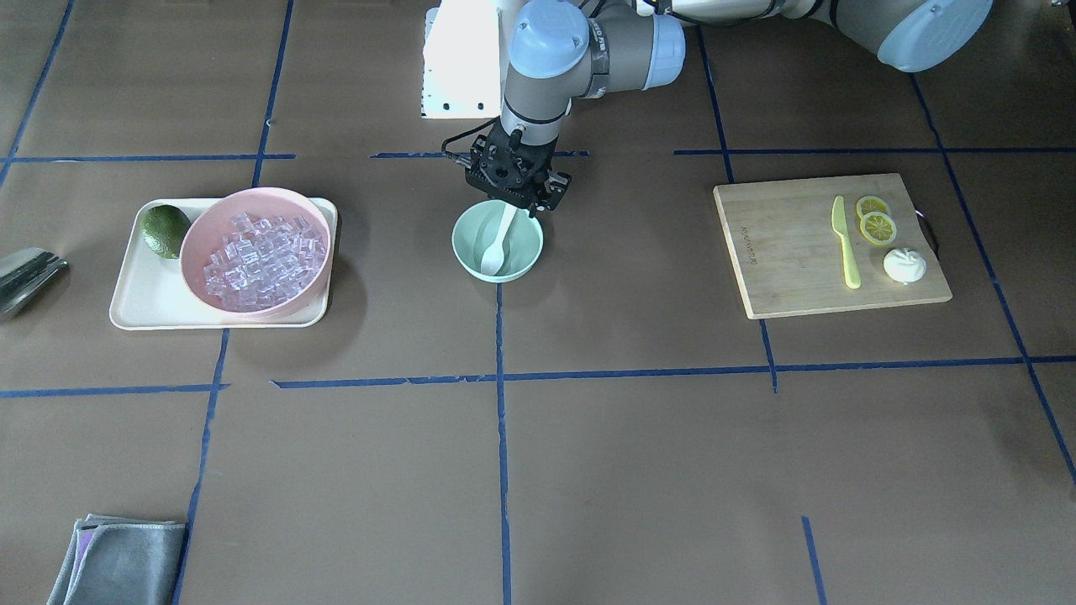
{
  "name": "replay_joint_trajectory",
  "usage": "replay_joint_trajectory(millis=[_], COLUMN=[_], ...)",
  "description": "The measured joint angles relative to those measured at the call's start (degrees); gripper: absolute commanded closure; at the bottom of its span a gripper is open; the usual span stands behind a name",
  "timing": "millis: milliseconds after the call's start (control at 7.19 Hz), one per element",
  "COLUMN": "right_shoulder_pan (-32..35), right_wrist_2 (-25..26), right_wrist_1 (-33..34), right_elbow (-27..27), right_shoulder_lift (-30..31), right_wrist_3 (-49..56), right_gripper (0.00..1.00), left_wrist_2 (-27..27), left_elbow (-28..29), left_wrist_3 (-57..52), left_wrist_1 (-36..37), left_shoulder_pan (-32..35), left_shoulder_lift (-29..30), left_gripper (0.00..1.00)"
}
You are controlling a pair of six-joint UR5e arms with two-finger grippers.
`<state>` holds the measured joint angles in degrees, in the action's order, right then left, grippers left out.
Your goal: Put spoon and ice into bowl
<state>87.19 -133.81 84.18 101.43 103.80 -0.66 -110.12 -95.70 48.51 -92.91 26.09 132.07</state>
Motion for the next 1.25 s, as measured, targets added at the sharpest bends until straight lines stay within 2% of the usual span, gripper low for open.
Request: replay_joint_trajectory(millis=[278,695,974,1252], right_shoulder_pan=[0.0,0.0,0.0,0.0], right_wrist_2=[0.03,-0.36,-2.45,-3.27], right_wrist_1=[-0.08,-0.07,-0.46,-2.72], right_elbow=[0.07,0.28,0.47,0.57], right_shoulder_lift=[-0.1,-0.53,-0.69,-0.77], right_wrist_3=[-0.09,-0.15,-0.23,-0.3], right_gripper=[0.0,0.0,0.0,0.0], left_wrist_2=[-5.09,-12.13,-17.0,-20.34], left_elbow=[-1.54,-10.12,-16.22,-17.75], left_wrist_3=[-1.74,-8.71,-9.61,-15.97], left_wrist_1=[1.0,2.83,3.81,4.05], left_shoulder_pan=[4.5,14.34,22.57,32.19], left_shoulder_lift=[-3.15,-15.41,-25.63,-33.79], left_gripper=[0.01,0.0,0.0,0.0])
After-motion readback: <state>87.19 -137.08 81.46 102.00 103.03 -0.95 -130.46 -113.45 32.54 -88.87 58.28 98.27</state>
